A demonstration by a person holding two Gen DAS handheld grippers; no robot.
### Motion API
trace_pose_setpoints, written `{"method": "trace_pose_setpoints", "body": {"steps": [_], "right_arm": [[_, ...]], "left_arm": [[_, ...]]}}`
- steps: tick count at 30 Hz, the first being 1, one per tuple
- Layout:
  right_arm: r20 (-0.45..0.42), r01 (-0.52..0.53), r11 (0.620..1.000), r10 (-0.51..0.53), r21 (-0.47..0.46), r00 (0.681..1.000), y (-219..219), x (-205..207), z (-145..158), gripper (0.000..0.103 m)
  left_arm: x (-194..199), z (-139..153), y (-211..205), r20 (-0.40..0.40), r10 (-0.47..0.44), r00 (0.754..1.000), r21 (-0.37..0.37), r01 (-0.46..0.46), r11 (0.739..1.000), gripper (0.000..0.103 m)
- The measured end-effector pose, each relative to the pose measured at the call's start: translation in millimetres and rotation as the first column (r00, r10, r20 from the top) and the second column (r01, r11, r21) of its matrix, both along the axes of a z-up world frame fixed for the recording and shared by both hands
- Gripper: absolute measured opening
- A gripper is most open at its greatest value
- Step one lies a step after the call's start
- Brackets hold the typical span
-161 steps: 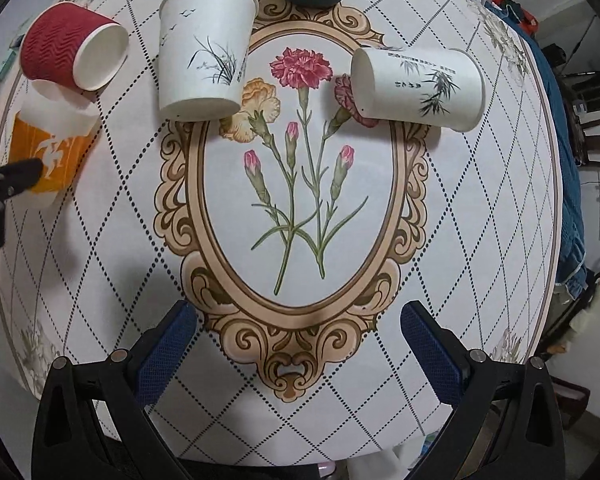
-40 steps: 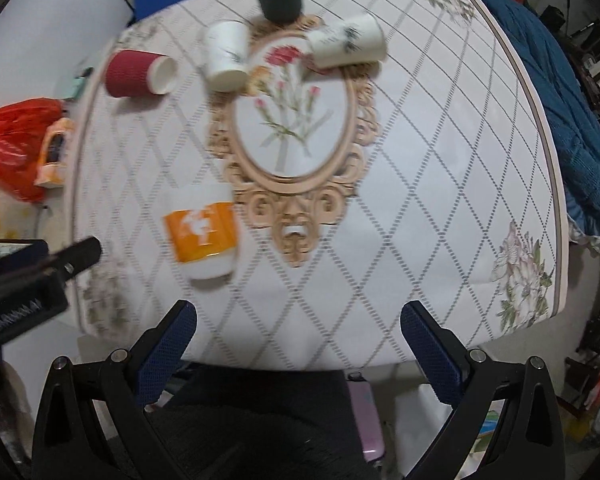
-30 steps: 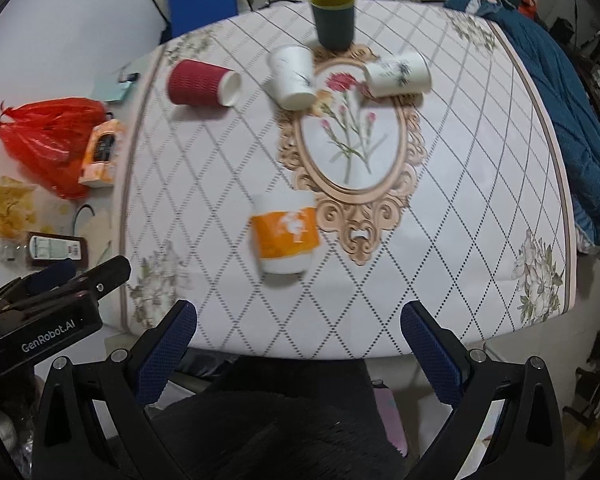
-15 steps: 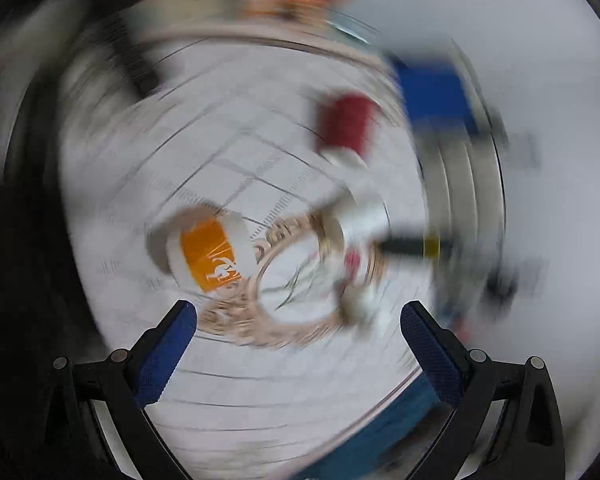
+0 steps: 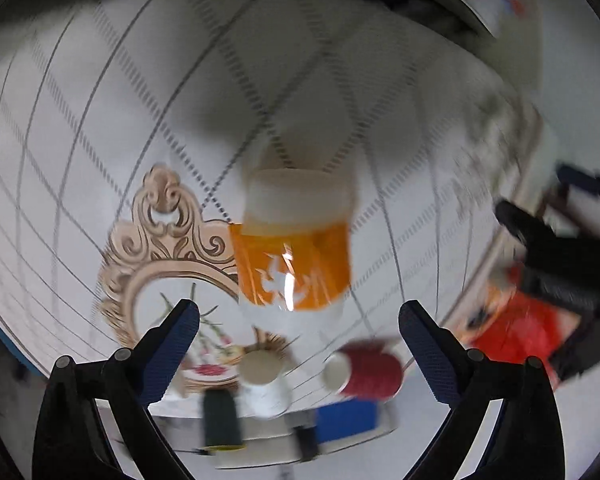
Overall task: Flip cup upside down
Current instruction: 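Lift the orange-and-white cup with the right tool and rotate it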
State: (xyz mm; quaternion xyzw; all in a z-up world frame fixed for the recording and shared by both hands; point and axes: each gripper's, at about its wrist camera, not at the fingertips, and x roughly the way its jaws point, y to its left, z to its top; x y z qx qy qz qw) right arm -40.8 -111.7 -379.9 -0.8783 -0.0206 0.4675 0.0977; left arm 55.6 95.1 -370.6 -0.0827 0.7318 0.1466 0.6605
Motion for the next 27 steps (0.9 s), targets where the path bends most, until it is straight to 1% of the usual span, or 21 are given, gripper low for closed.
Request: {"method": "trace_pose_setpoints", "body": {"steps": [2, 4, 8, 10, 13, 16, 19, 21, 25, 27], "right_arm": [[-0.009, -0.064, 0.998, 0.064, -0.027, 0.998, -7, 6, -8, 0.1], [-0.018, -0.096, 0.995, 0.095, -0.037, 0.995, -10, 11, -14, 0.1], [-0.037, -0.097, 0.995, 0.096, -0.037, 0.995, -4, 15, -25, 0.099], [-0.044, -0.097, 0.995, 0.095, -0.04, 0.994, 0, 14, -30, 0.099], [-0.042, -0.106, 0.993, 0.104, -0.048, 0.994, 0, 13, -38, 0.099], [-0.036, -0.102, 0.993, 0.1, -0.053, 0.994, 3, 15, -47, 0.093], [-0.037, -0.089, 0.994, 0.087, -0.057, 0.996, 4, 18, -52, 0.091], [-0.037, -0.078, 0.996, 0.076, -0.051, 0.996, 6, 20, -55, 0.085], [-0.034, -0.062, 0.997, 0.061, -0.049, 0.998, 11, 27, -61, 0.082], [-0.032, -0.063, 0.997, 0.061, -0.047, 0.998, 11, 30, -62, 0.079]], "left_arm": [[-3, -4, 1, -0.011, 0.017, 1.0, 0.0, -0.017, 1.0, 0.097], [-5, -8, 2, -0.02, 0.025, 1.0, 0.002, -0.025, 1.0, 0.097], [-6, -15, 1, -0.03, 0.025, 0.999, 0.001, -0.025, 1.0, 0.097], [-5, -16, 1, -0.028, 0.016, 0.999, 0.011, -0.015, 1.0, 0.097], [-3, -17, -1, -0.024, 0.012, 1.0, 0.014, -0.011, 1.0, 0.097], [1, -17, -3, -0.024, 0.005, 1.0, 0.012, -0.005, 1.0, 0.097], [3, -19, -4, -0.026, -0.004, 1.0, 0.013, 0.004, 1.0, 0.097], [5, -19, -6, -0.028, -0.008, 1.0, 0.016, 0.009, 1.0, 0.097], [5, -18, -6, -0.032, -0.009, 0.999, 0.015, 0.009, 1.0, 0.097], [6, -16, -5, -0.032, -0.004, 0.999, 0.012, 0.004, 1.0, 0.097]]}}
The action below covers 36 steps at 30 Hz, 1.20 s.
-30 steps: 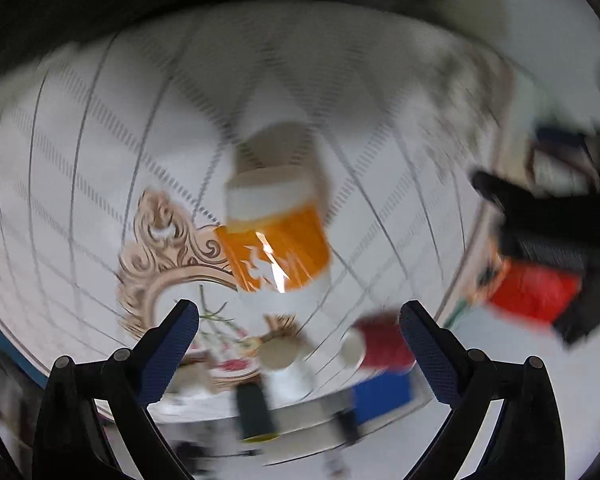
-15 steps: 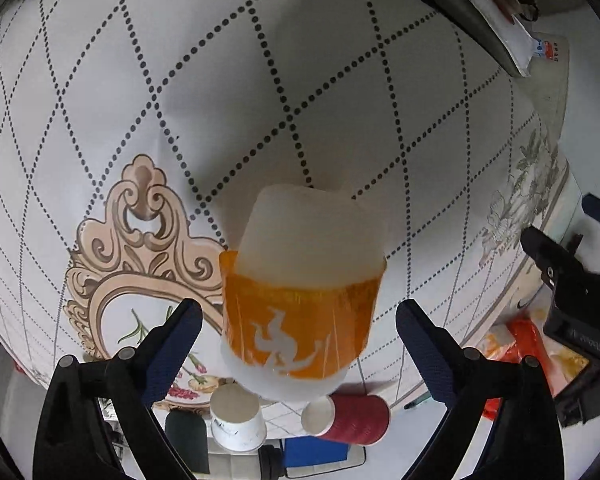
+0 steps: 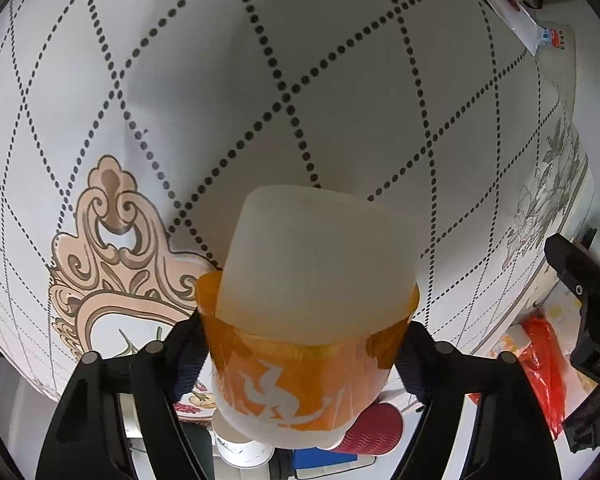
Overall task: Flip cup upside down
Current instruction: 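Lift the orange-and-white cup with the right tool and rotate it, then turn the held cup so its open rim faces the table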
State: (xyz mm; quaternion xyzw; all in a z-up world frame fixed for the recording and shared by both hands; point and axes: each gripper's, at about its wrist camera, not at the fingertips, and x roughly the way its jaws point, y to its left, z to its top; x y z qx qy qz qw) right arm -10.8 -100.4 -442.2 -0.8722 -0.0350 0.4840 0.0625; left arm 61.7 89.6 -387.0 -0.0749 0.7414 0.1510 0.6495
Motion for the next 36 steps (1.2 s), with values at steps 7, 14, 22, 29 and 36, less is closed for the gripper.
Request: {"method": "trace_pose_setpoints", "body": {"steps": [7, 14, 22, 29, 36], "right_arm": [[-0.012, 0.037, 0.999, -0.037, 0.0, 0.999, 18, 4, -7, 0.077], [-0.04, 0.167, 0.985, -0.166, 0.037, 0.985, 34, 2, -4, 0.076], [-0.114, 0.464, 0.88, -0.453, 0.101, 0.884, 64, 14, 7, 0.075], [-0.203, 0.819, 0.568, -0.796, 0.078, 0.571, 89, 46, 16, 0.075], [-0.268, 0.994, 0.109, -0.957, 0.015, 0.109, 92, 88, 25, 0.075]], "left_arm": [[-1, -1, 10, 0.005, 0.008, 1.0, 0.002, -0.008, 1.0, 0.097], [1, -1, 12, 0.009, -0.001, 1.0, 0.001, 0.001, 1.0, 0.097], [12, 5, 5, 0.021, -0.039, 0.999, 0.012, 0.039, 0.999, 0.097], [21, 14, -6, 0.034, -0.087, 0.996, 0.024, 0.086, 0.996, 0.097], [29, 21, -22, 0.045, -0.139, 0.989, 0.022, 0.138, 0.99, 0.097]]}}
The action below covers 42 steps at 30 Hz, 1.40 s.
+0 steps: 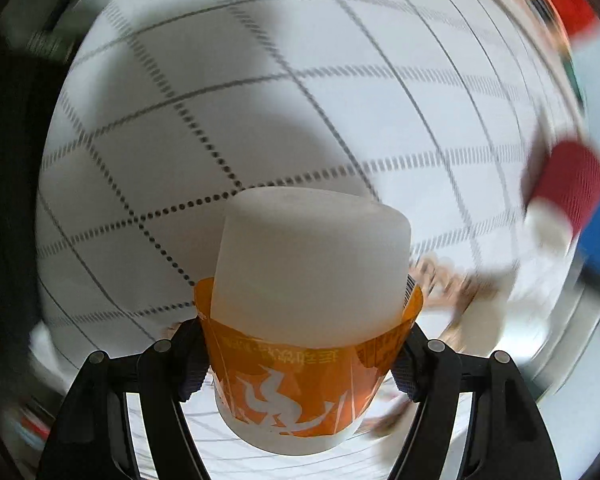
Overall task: Flip cup upside down
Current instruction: 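Turn the held cup so its open rim faces the table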
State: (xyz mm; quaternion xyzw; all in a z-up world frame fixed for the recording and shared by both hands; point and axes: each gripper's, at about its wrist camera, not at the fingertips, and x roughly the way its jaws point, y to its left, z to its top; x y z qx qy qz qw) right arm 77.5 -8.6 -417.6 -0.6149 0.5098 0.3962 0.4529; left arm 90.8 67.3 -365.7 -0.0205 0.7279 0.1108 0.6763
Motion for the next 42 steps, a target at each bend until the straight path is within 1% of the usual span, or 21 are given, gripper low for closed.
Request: {"method": "trace_pose_setpoints", "body": {"steps": [1, 3, 6, 9, 12, 13, 14, 15, 17, 20, 23, 25, 28, 30, 33, 34, 35, 36, 37, 39, 42], "right_arm": [[-0.016, 0.106, 0.994, -0.106, -0.001, 0.994, -3, 8, 0, 0.075], [-0.032, 0.235, 0.972, -0.235, -0.009, 0.971, -9, 19, 0, 0.075], [-0.054, 0.435, 0.9, -0.437, -0.04, 0.898, -23, 36, -3, 0.075], [-0.081, 0.605, 0.792, -0.61, -0.076, 0.788, -41, 51, -6, 0.075], [-0.092, 0.726, 0.682, -0.731, -0.09, 0.676, -57, 61, -8, 0.075], [-0.102, 0.76, 0.643, -0.766, -0.095, 0.635, -62, 64, -8, 0.075], [-0.115, 0.798, 0.594, -0.804, -0.105, 0.583, -68, 67, -10, 0.075], [-0.123, 0.815, 0.569, -0.821, -0.11, 0.557, -72, 68, -10, 0.075], [-0.138, 0.855, 0.503, -0.862, -0.127, 0.487, -84, 70, -13, 0.075], [-0.159, 0.885, 0.436, -0.897, -0.16, 0.413, -97, 67, -19, 0.076], [-0.168, 0.898, 0.397, -0.914, -0.188, 0.369, -104, 72, -25, 0.076], [-0.163, 0.905, 0.377, -0.923, -0.197, 0.349, -114, 86, -29, 0.076], [-0.165, 0.915, 0.343, -0.935, -0.212, 0.313, -127, 86, -35, 0.077], [-0.168, 0.915, 0.338, -0.937, -0.221, 0.306, -151, 85, -35, 0.077], [-0.174, 0.911, 0.34, -0.936, -0.232, 0.305, -152, 94, -33, 0.08], [-0.175, 0.911, 0.341, -0.936, -0.234, 0.305, -141, 80, -35, 0.082], [-0.181, 0.913, 0.337, -0.936, -0.231, 0.3, -134, 83, -27, 0.088], [-0.182, 0.915, 0.334, -0.937, -0.227, 0.297, -125, 85, -19, 0.089], [-0.183, 0.917, 0.33, -0.939, -0.224, 0.293, -122, 92, -10, 0.089], [-0.188, 0.923, 0.316, -0.942, -0.22, 0.277, -123, 98, -6, 0.089], [-0.176, 0.929, 0.301, -0.948, -0.213, 0.267, -126, 109, -2, 0.089]], "left_arm": [[3, 1, -5, 0.001, -0.006, 1.0, 0.0, 0.006, 1.0, 0.097], [5, 3, -11, 0.002, -0.018, 1.0, -0.001, 0.018, 1.0, 0.097], [9, 5, -22, 0.007, -0.041, 0.999, -0.003, 0.041, 0.999, 0.097], [8, 6, -26, 0.013, -0.06, 0.998, -0.004, 0.06, 0.998, 0.097], [9, 8, -32, 0.017, -0.07, 0.997, -0.008, 0.07, 0.997, 0.097], [9, 9, -34, 0.019, -0.073, 0.997, -0.008, 0.074, 0.997, 0.097], [10, 10, -36, 0.019, -0.077, 0.997, -0.008, 0.078, 0.997, 0.097], [10, 10, -36, 0.018, -0.081, 0.997, -0.008, 0.082, 0.997, 0.097], [11, 10, -39, 0.019, -0.086, 0.996, -0.007, 0.086, 0.996, 0.097], [11, 11, -43, 0.018, -0.092, 0.996, -0.007, 0.092, 0.996, 0.097], [11, 11, -44, 0.018, -0.097, 0.995, -0.005, 0.097, 0.995, 0.097], [12, 10, -43, 0.018, -0.099, 0.995, -0.004, 0.099, 0.995, 0.097], [11, 9, -45, 0.016, -0.1, 0.995, -0.006, 0.1, 0.995, 0.097], [11, 8, -47, 0.012, -0.101, 0.995, -0.008, 0.101, 0.995, 0.097], [10, 6, -51, 0.009, -0.109, 0.994, -0.012, 0.109, 0.994, 0.097], [10, 5, -53, 0.009, -0.114, 0.993, -0.013, 0.114, 0.993, 0.097], [10, 5, -55, 0.009, -0.119, 0.993, -0.013, 0.119, 0.993, 0.097], [11, 4, -57, 0.009, -0.125, 0.992, -0.013, 0.125, 0.992, 0.097], [11, 3, -59, 0.008, -0.13, 0.992, -0.013, 0.13, 0.991, 0.097], [11, 2, -63, 0.005, -0.14, 0.99, -0.014, 0.14, 0.99, 0.097], [11, 1, -72, 0.003, -0.157, 0.988, -0.014, 0.157, 0.987, 0.097]]}}
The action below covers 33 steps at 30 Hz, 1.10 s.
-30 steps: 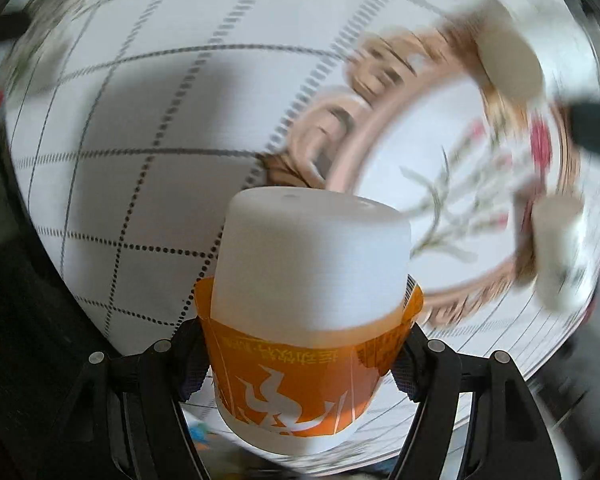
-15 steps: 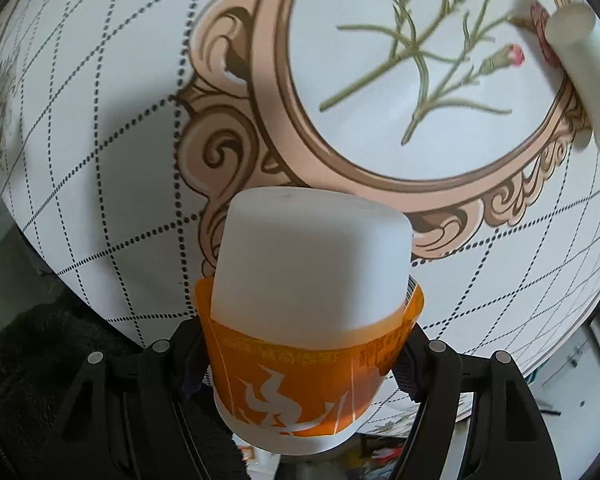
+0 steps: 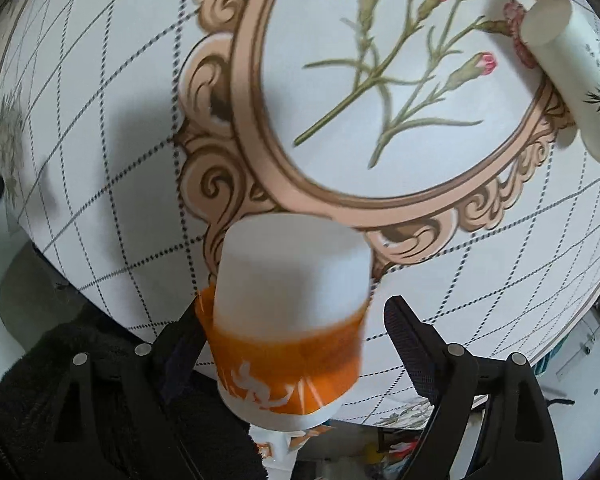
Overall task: Flip cup upside down
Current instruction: 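Turn the held cup so its open rim faces the table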
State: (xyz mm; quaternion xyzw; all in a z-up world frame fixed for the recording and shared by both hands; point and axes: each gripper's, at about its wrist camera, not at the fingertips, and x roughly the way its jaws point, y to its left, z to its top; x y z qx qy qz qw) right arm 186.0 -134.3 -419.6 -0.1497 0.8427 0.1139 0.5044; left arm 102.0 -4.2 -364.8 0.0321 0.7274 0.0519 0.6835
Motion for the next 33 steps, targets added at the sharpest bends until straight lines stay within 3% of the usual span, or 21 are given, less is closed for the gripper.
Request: {"method": "trace_pose_setpoints", "body": {"steps": [5, 8, 11, 15, 18, 21, 22, 23, 26, 29, 31, 33], "right_arm": [[0.007, 0.025, 1.0, -0.025, -0.011, 1.0, -1, 16, -2, 0.089], [0.006, 0.045, 0.999, -0.045, -0.01, 0.999, -3, 23, -8, 0.071], [0.03, 0.062, 0.998, -0.062, 0.004, 0.998, -11, 20, -12, 0.071], [0.106, 0.061, 0.998, -0.063, 0.025, 0.992, -17, 21, 2, 0.071], [0.233, 0.086, 0.993, -0.103, 0.082, 0.967, -21, 18, 23, 0.071], [0.398, 0.141, 0.975, -0.2, 0.172, 0.896, -31, 20, 45, 0.071], [0.453, 0.158, 0.966, -0.237, 0.206, 0.859, -35, 19, 51, 0.071], [0.525, 0.169, 0.952, -0.282, 0.254, 0.803, -40, 17, 59, 0.071], [0.637, 0.171, 0.923, -0.365, 0.345, 0.679, -49, 8, 65, 0.071], [0.711, 0.139, 0.912, -0.39, 0.386, 0.586, -53, -5, 65, 0.071], [0.738, 0.121, 0.916, -0.381, 0.382, 0.557, -50, -17, 63, 0.071], [0.744, 0.109, 0.921, -0.369, 0.375, 0.556, -49, -24, 64, 0.071]], "left_arm": [[-2, 1, -8, 0.001, -0.019, 1.0, 0.003, 0.019, 1.0, 0.097], [-3, 1, -11, -0.001, -0.019, 1.0, 0.005, 0.019, 1.0, 0.097], [-3, 1, -12, -0.002, -0.019, 1.0, 0.006, 0.019, 1.0, 0.097], [-4, 1, -13, -0.005, -0.016, 1.0, 0.0, 0.016, 1.0, 0.097], [-2, -1, -14, -0.011, -0.007, 1.0, -0.022, 0.006, 1.0, 0.097], [1, -4, -14, -0.022, 0.011, 1.0, -0.043, -0.012, 0.999, 0.097], [2, -5, -15, -0.025, 0.014, 1.0, -0.045, -0.015, 0.999, 0.097], [3, -7, -14, -0.027, 0.016, 1.0, -0.045, -0.017, 0.999, 0.097], [5, -9, -15, -0.033, 0.017, 0.999, -0.044, -0.019, 0.999, 0.097], [6, -11, -14, -0.033, 0.01, 0.999, -0.041, -0.012, 0.999, 0.097], [6, -12, -17, -0.031, 0.003, 1.0, -0.041, -0.004, 0.999, 0.097], [7, -11, -23, -0.026, -0.003, 1.0, -0.038, 0.002, 0.999, 0.097]]}}
